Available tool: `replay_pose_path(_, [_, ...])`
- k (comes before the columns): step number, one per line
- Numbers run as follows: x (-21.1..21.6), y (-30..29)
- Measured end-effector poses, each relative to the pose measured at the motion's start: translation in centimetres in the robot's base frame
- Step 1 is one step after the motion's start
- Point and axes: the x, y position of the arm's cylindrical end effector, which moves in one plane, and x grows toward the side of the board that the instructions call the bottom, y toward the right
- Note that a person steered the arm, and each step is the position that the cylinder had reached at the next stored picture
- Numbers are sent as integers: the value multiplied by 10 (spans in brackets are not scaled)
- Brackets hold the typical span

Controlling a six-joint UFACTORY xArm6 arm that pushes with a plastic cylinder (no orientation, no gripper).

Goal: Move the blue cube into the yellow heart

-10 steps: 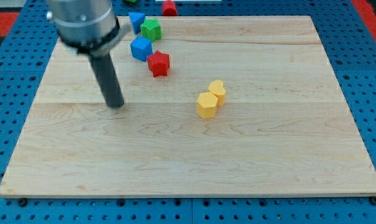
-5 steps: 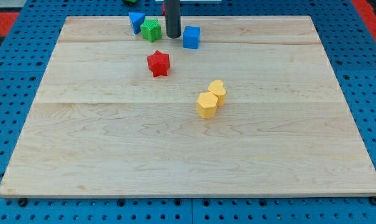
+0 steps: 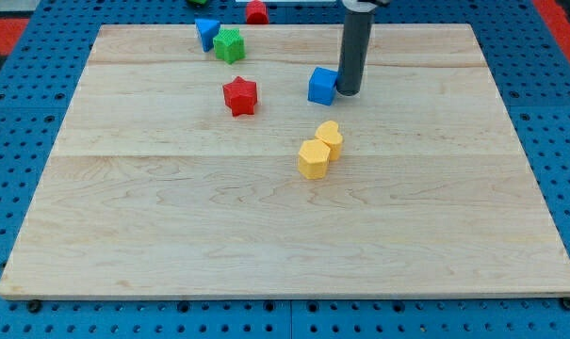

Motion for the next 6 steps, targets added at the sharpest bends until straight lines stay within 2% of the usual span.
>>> replay_pose_path(1, [-36, 0])
replay_pose_path(2, [-29, -17])
replay_pose_path(3, [3, -27])
replay_pose_path(4, [12, -43])
replay_pose_path(5, [-15, -51])
replay_pose_path(6, [-17, -83])
